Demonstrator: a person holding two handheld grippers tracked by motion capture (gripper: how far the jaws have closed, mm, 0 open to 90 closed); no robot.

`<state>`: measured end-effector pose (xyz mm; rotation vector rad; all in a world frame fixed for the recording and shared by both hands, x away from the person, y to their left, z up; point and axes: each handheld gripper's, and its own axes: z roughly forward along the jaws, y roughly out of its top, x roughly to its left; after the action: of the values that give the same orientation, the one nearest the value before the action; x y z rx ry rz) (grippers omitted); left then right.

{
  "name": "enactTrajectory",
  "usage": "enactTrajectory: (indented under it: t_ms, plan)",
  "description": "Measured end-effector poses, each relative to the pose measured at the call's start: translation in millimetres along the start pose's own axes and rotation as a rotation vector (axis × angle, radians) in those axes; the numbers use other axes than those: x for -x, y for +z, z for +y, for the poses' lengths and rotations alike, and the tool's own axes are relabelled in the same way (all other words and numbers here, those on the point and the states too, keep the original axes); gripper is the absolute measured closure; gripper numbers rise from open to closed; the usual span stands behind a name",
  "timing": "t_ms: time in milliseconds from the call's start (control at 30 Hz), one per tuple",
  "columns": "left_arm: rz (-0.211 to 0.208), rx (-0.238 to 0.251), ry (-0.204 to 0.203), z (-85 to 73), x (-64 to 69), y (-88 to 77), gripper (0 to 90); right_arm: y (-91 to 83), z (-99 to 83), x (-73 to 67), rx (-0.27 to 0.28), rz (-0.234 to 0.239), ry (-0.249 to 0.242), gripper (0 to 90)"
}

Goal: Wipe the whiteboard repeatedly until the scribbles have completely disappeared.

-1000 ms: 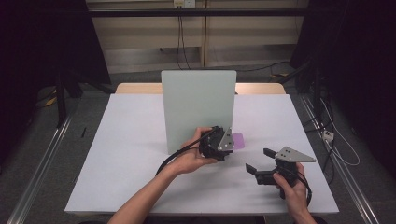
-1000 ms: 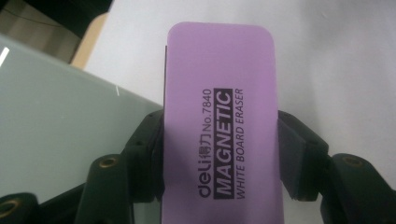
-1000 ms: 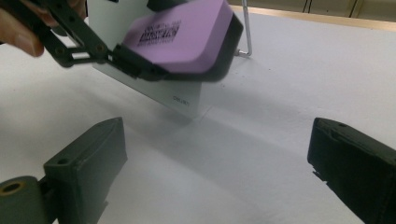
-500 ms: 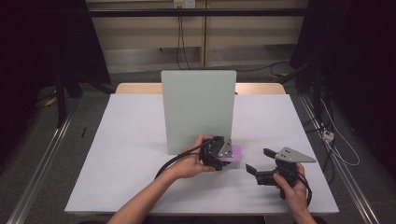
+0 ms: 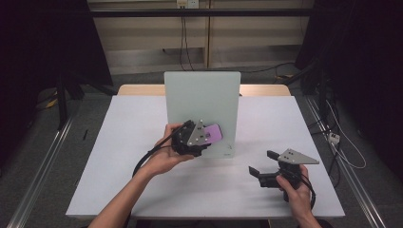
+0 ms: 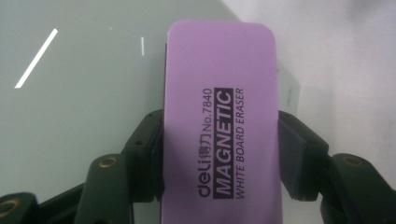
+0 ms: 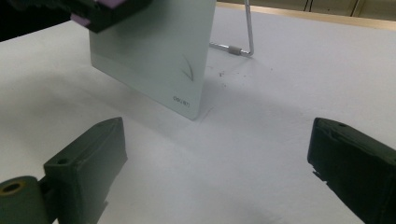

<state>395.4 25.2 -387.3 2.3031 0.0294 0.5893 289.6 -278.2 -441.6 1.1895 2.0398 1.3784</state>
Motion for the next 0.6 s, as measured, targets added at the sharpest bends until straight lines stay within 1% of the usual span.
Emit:
enactTrajectory:
  t_ms: [33,67,167,233,267,333,367,400,433,467,533,600]
  plan:
    - [-0.013,-0.003,0.006,1.0,3.9,5.1,41.2,0.1,0.0,0.0,0.000,0.000,0.000,4.3]
    - [-0.036,-0.007,0.026,3.7,10.9,14.8,41.2,0.0,0.0,0.0,0.000,0.001,0.000,4.3]
    - [-0.054,-0.014,0.070,14.1,21.9,32.0,41.1,-1.5,-0.1,0.1,0.004,0.000,0.001,4.3]
    - [-0.055,0.007,0.078,22.5,25.2,40.7,41.1,-4.1,-0.6,1.3,0.010,-0.006,0.000,4.3]
    - [-0.056,0.008,0.092,27.7,27.3,45.2,41.1,-5.6,-0.8,1.8,0.012,-0.006,0.006,4.3]
    - [-0.049,-0.006,0.130,34.1,30.0,49.9,41.1,-8.3,-1.5,3.4,0.017,-0.011,0.008,4.3]
    - [-0.048,0.000,0.137,36.5,32.2,53.3,41.1,-9.3,-1.9,4.2,0.018,-0.014,0.008,4.3]
    - [-0.051,-0.007,0.160,38.3,33.0,55.4,41.1,-10.2,-2.0,4.3,0.024,-0.014,0.014,4.3]
    - [-0.057,-0.007,0.171,39.4,34.7,58.4,41.1,-11.0,-2.2,4.7,0.025,-0.016,0.014,4.3]
    - [-0.065,0.001,0.164,39.8,37.2,62.0,41.1,-11.6,-2.3,4.8,0.024,-0.016,0.015,4.3]
    - [-0.079,-0.017,0.191,40.1,42.6,67.7,41.1,-12.9,-2.5,5.3,0.026,-0.016,0.013,4.3]
    - [-0.106,-0.033,0.208,38.6,49.5,75.2,41.1,-13.6,-2.6,5.4,0.027,-0.018,0.015,4.3]
